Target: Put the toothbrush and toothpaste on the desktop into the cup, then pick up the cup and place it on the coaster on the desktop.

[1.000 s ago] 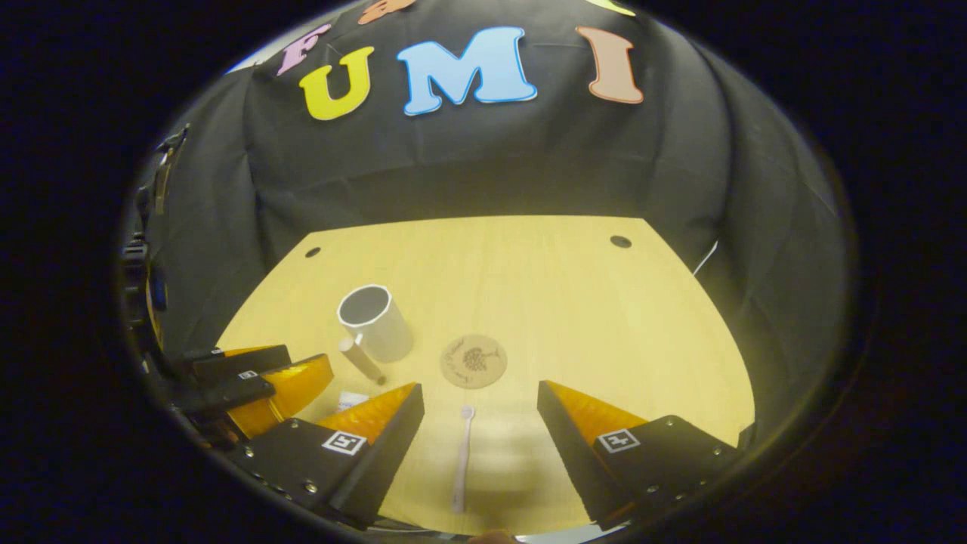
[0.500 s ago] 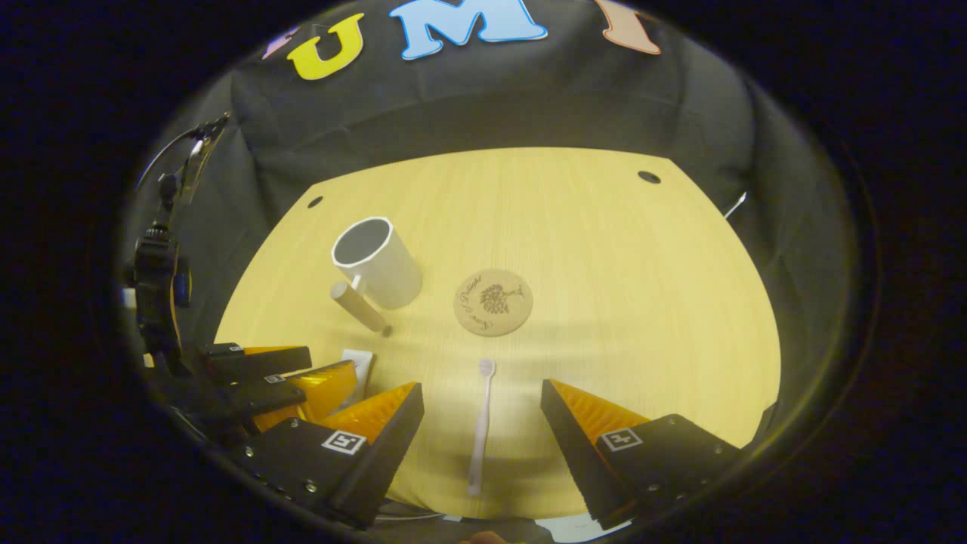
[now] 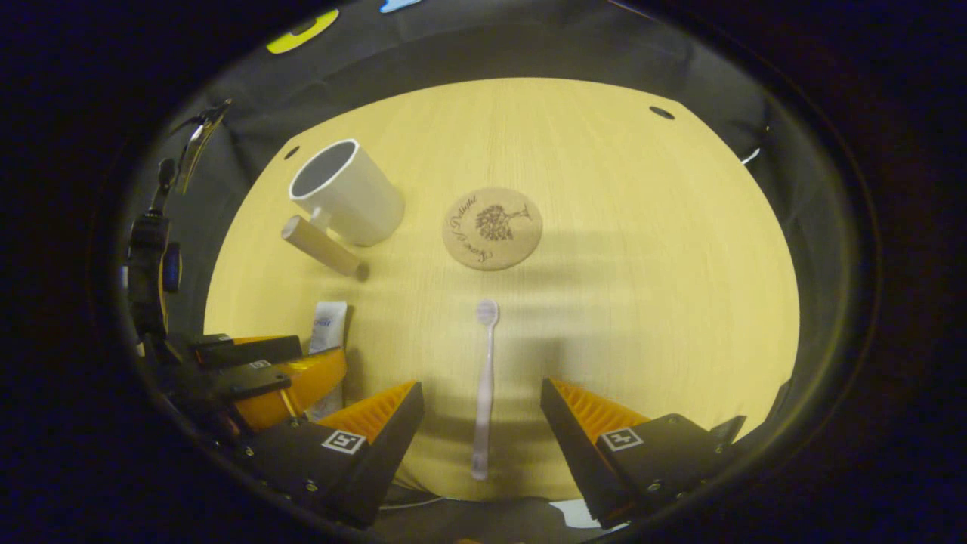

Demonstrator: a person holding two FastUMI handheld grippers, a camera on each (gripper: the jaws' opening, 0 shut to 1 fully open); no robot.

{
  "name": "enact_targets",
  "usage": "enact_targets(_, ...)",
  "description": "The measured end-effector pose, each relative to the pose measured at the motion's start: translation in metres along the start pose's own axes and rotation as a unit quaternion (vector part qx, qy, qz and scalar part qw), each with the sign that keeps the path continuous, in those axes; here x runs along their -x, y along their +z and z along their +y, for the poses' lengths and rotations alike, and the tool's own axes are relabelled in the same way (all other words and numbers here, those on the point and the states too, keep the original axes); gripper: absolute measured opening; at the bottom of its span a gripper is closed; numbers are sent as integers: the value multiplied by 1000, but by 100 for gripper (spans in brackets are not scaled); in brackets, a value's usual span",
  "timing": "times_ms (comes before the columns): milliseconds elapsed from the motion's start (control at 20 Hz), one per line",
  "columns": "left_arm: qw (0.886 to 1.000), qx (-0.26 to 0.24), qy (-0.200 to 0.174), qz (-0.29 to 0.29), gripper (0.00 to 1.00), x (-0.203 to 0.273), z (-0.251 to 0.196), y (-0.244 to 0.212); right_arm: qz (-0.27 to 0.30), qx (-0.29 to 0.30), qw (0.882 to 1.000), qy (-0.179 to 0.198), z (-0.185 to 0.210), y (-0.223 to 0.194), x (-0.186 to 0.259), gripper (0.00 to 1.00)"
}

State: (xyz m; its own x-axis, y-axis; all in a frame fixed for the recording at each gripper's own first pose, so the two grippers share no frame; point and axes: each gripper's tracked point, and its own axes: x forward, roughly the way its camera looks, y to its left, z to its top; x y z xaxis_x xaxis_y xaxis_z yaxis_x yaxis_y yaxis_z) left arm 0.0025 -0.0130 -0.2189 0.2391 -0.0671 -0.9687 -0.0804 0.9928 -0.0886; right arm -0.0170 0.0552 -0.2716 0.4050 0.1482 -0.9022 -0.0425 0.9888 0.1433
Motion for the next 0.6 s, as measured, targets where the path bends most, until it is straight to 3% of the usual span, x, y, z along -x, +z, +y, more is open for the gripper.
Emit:
enact_targets(350,999,-21,6,30,90,-18,-27,8,43,4,999,-7,6,-13,-15,93)
enact_targets(400,999,-27,12,31,89,-24,-37,-2,50,4,999,-5,9,-15,-15,83)
enact_targets(450,999,-33,16,30,81,-27,-40,-6,57,6,998,-8,10,-19,-17,83)
enact_targets(550,999,-42,19,28,75,-30,-49,-10,67,2,998,-10,12,-24,-20,83)
enact_targets(600,999,-40,22,28,69,-38,-60,-15,73,-5,997,-4,15,-27,-22,65)
